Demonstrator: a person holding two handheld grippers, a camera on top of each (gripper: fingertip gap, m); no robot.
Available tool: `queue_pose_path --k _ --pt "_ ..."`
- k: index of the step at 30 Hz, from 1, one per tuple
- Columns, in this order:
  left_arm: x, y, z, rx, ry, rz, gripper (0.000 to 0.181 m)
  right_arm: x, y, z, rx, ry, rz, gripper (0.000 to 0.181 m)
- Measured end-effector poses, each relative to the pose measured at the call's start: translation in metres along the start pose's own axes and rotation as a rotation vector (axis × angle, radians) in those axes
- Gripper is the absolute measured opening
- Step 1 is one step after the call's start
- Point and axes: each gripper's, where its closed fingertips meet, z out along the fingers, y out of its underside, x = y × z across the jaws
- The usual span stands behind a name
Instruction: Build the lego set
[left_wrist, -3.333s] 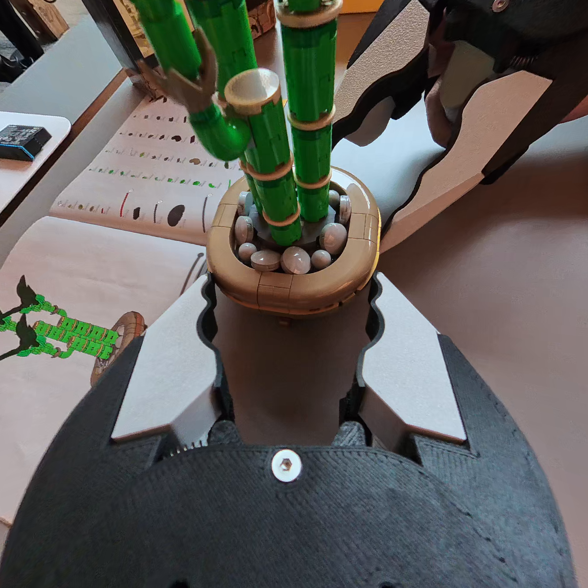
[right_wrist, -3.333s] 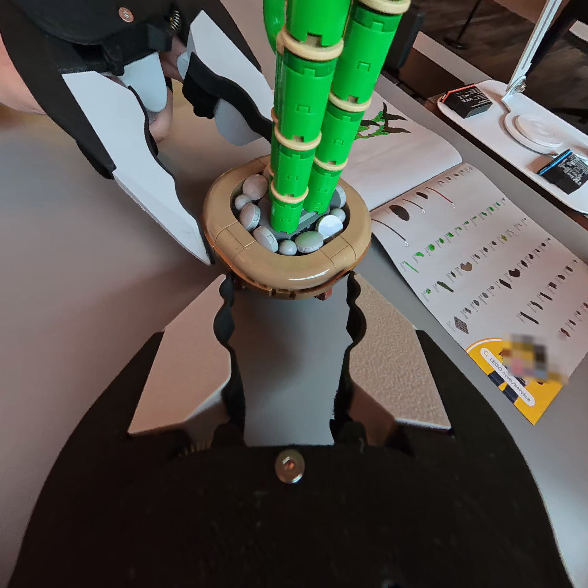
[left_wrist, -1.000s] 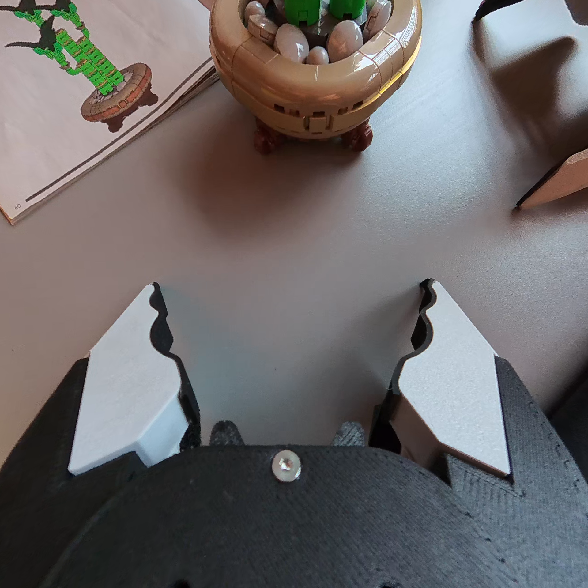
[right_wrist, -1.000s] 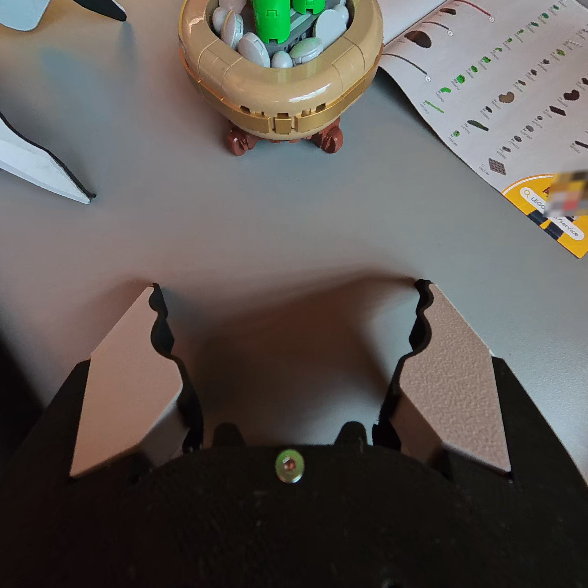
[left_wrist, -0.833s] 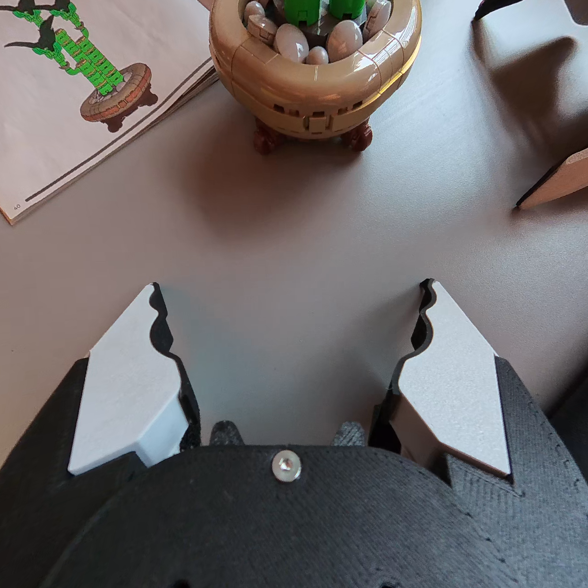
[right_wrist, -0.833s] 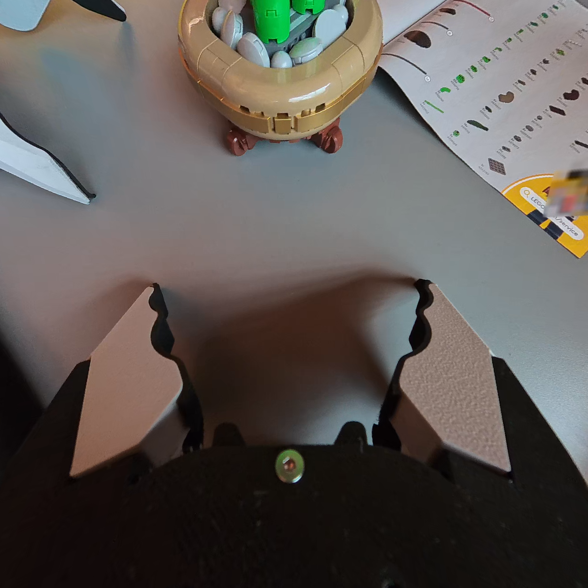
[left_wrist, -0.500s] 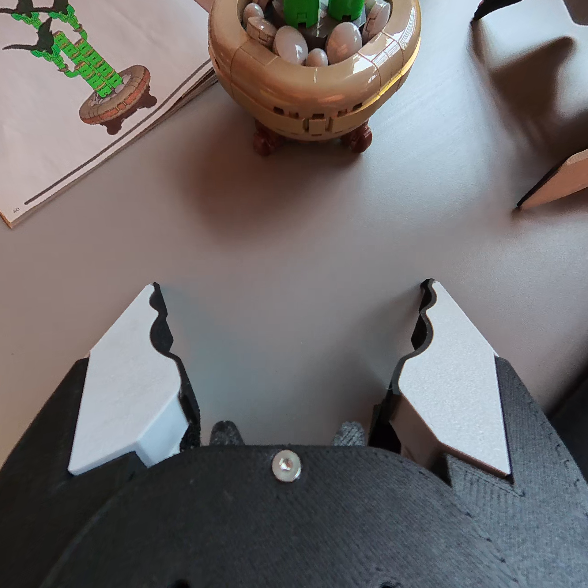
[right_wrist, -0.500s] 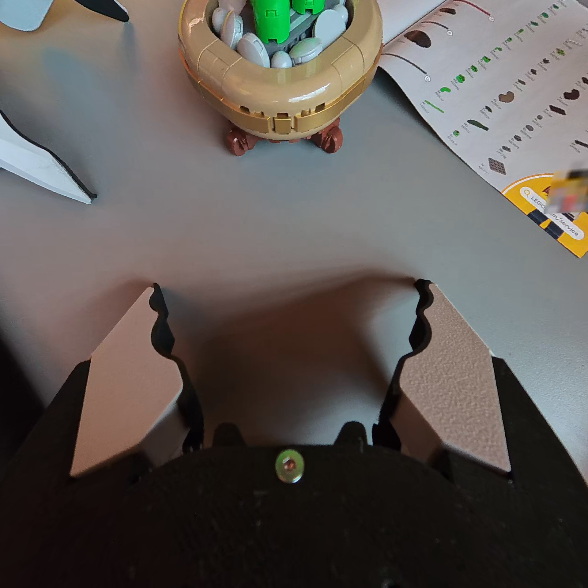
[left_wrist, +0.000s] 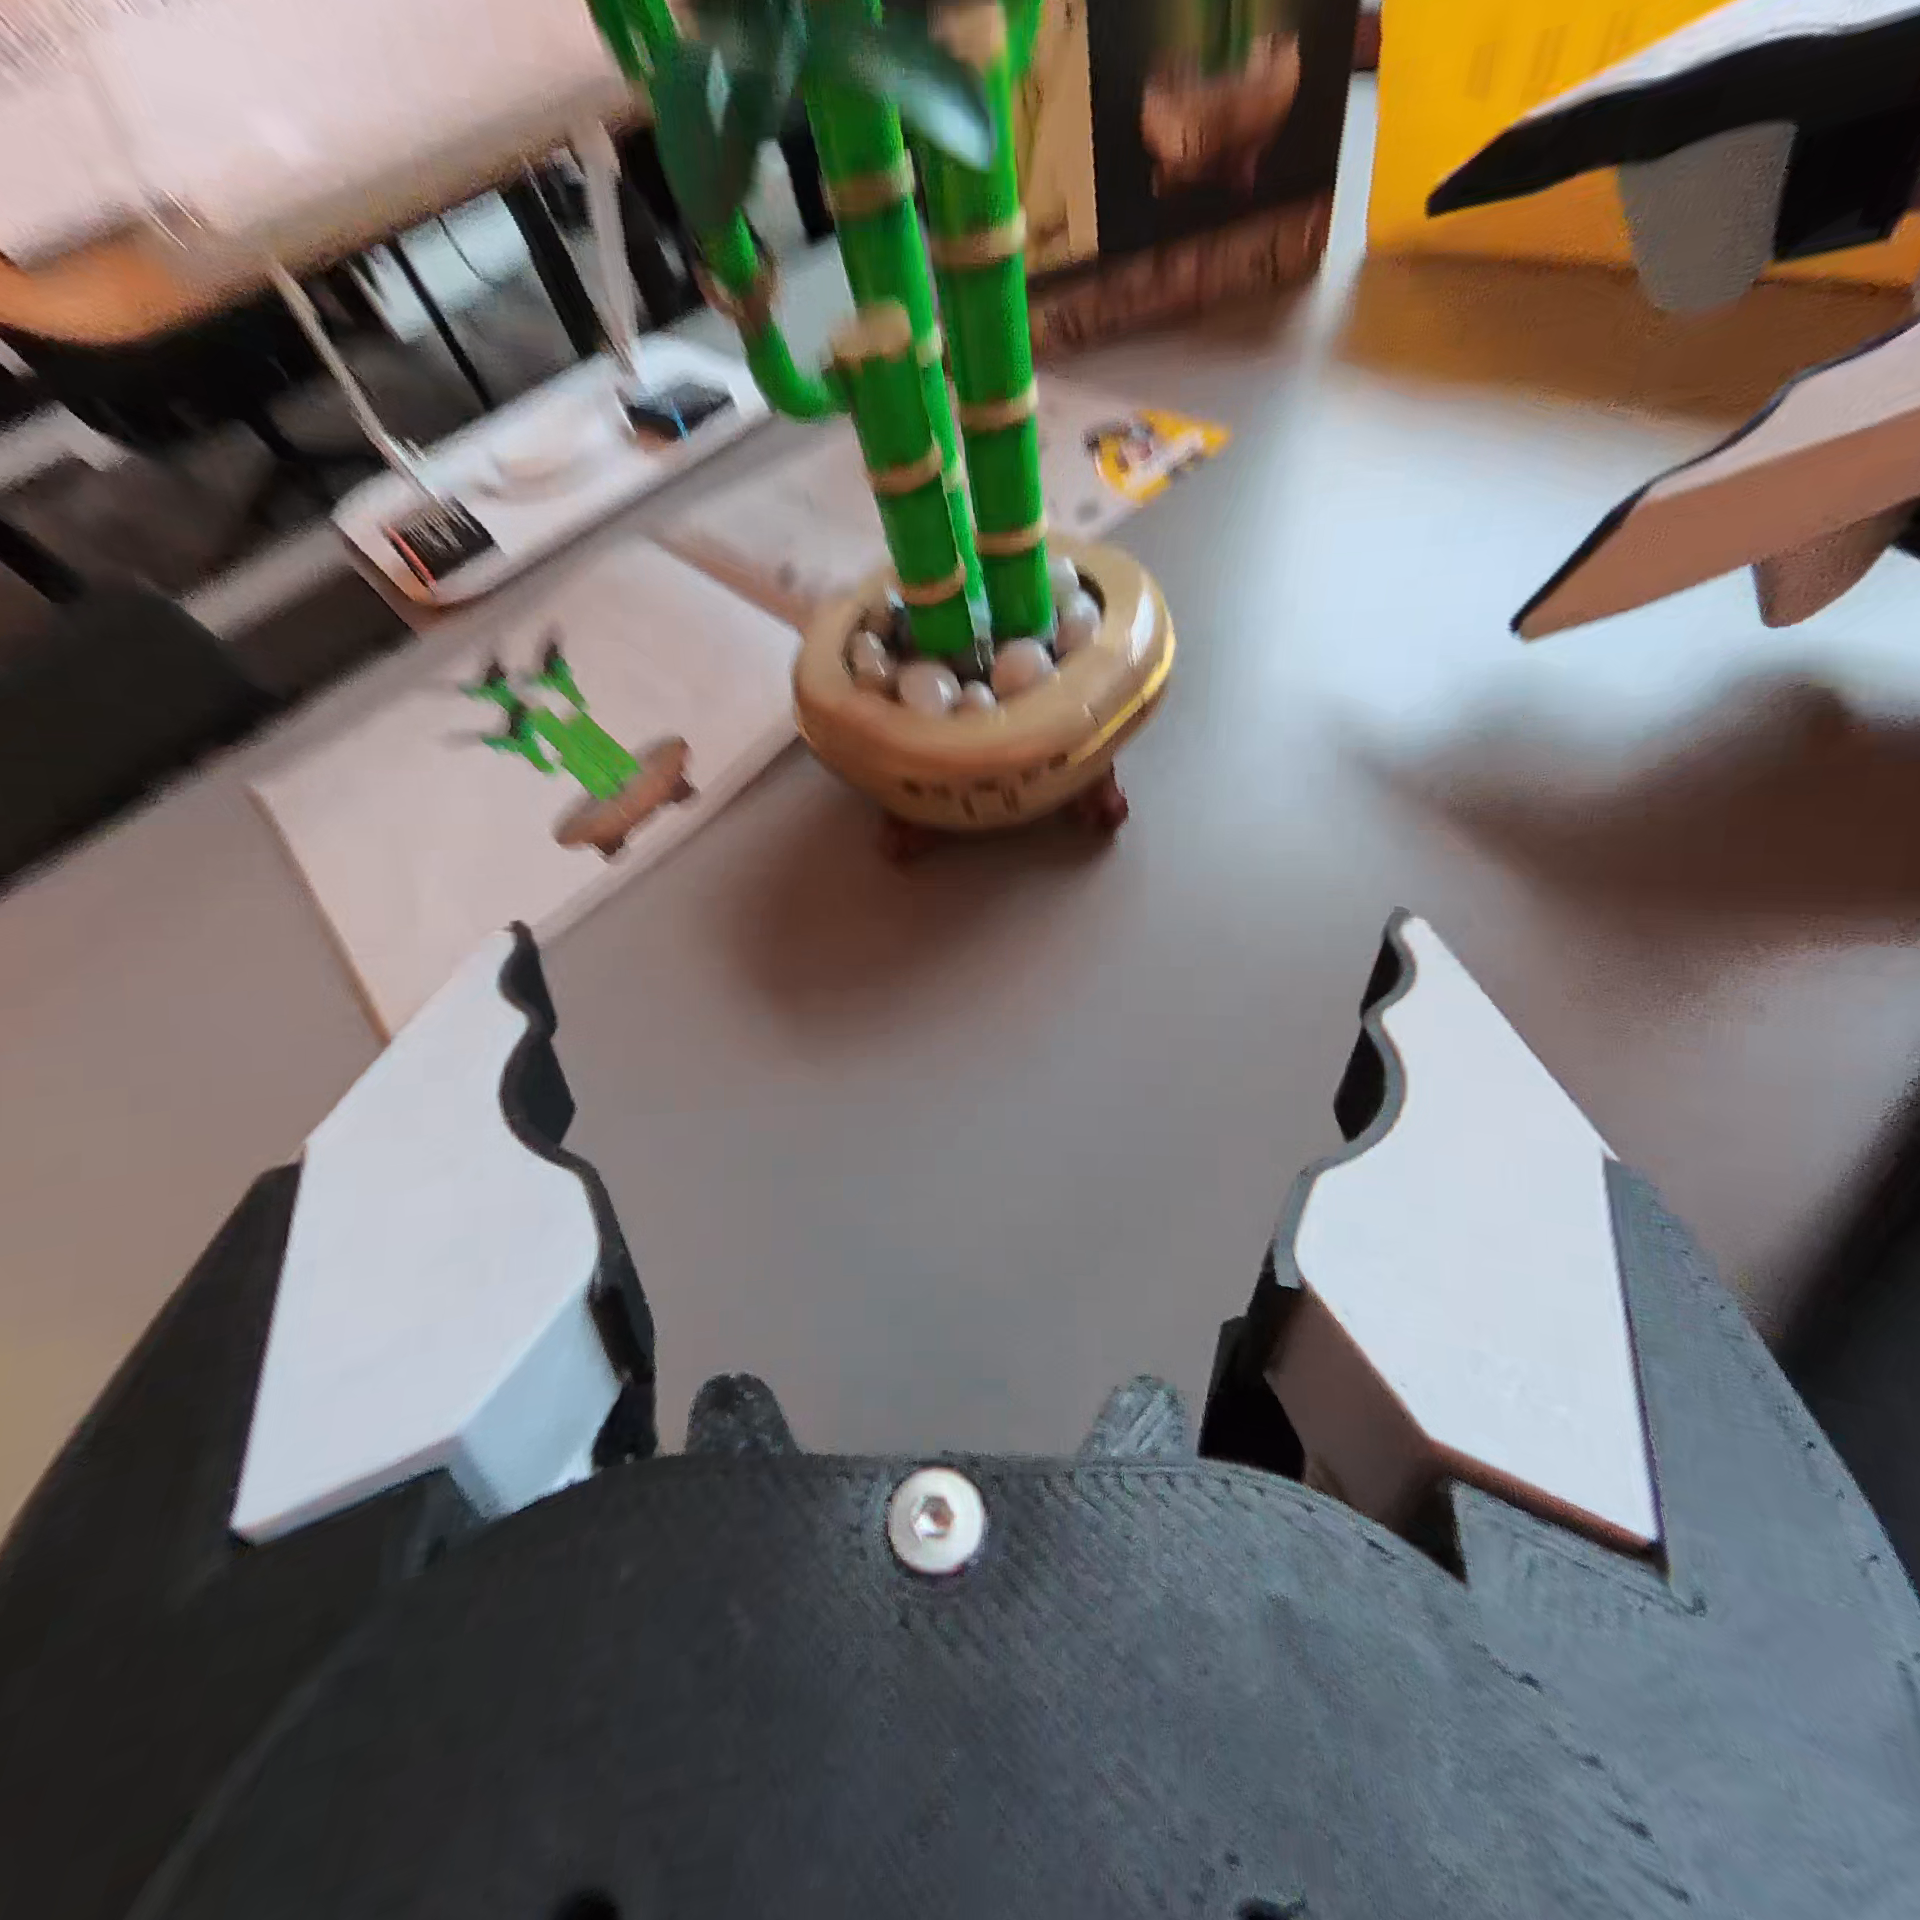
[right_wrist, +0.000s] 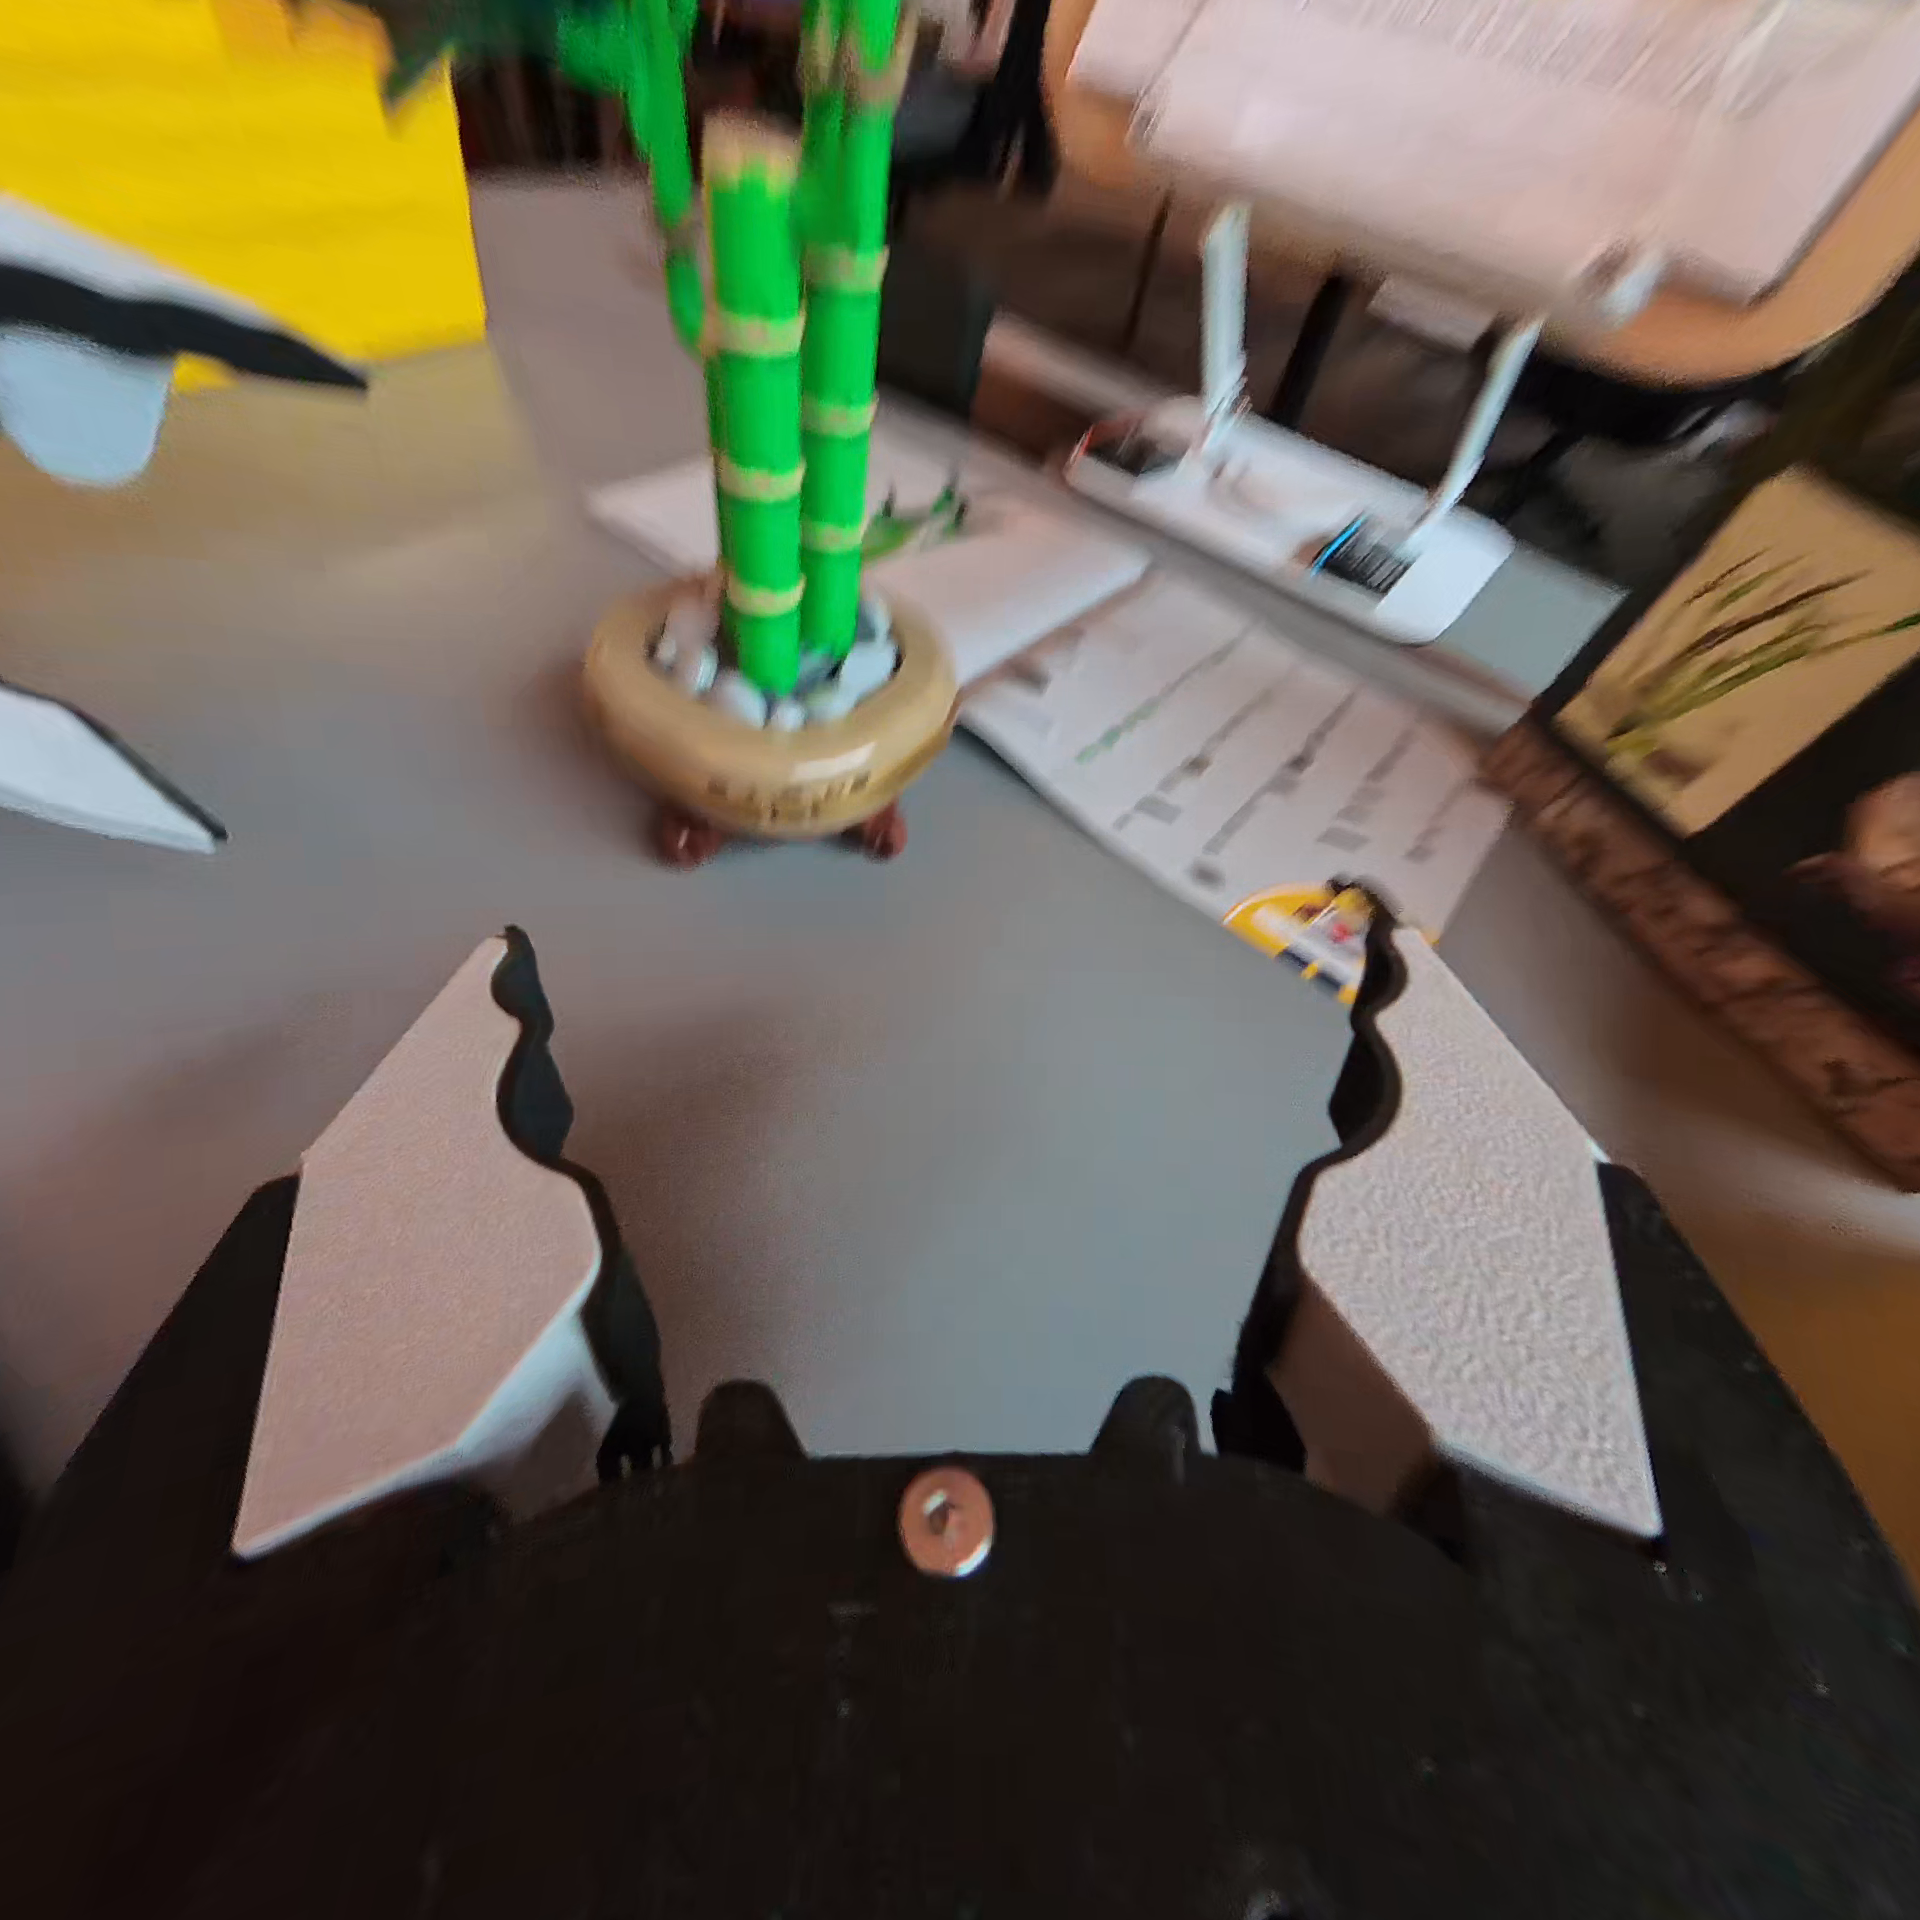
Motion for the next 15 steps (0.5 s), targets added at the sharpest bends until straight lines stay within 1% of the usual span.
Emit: queue_pose_path --k 2,4,5,7,10,15 --pt "-0.004 -0.014 -0.011 0.109 -0.057 0.032 0.142 0.011 -0.019 -0.014 0.13 0.067 0.014 0.144" --pt "-0.003 -0.028 -0.021 0.218 -0.073 0.046 0.136 0.018 -0.029 -0.023 0.189 0.108 0.014 0.143" --pt "-0.004 -0.032 -0.025 0.245 -0.071 0.041 0.135 0.02 -0.032 -0.026 0.209 0.121 0.01 0.143" --pt "-0.006 -0.035 -0.03 0.27 -0.065 0.014 0.133 0.021 -0.033 -0.027 0.215 0.13 0.007 0.142" --pt "-0.009 -0.031 -0.028 0.258 -0.05 -0.022 0.135 0.018 -0.025 -0.021 0.168 0.113 0.005 0.143" --pt "-0.008 -0.033 -0.029 0.274 -0.058 0.001 0.134 0.016 -0.024 -0.02 0.157 0.111 -0.012 0.142"
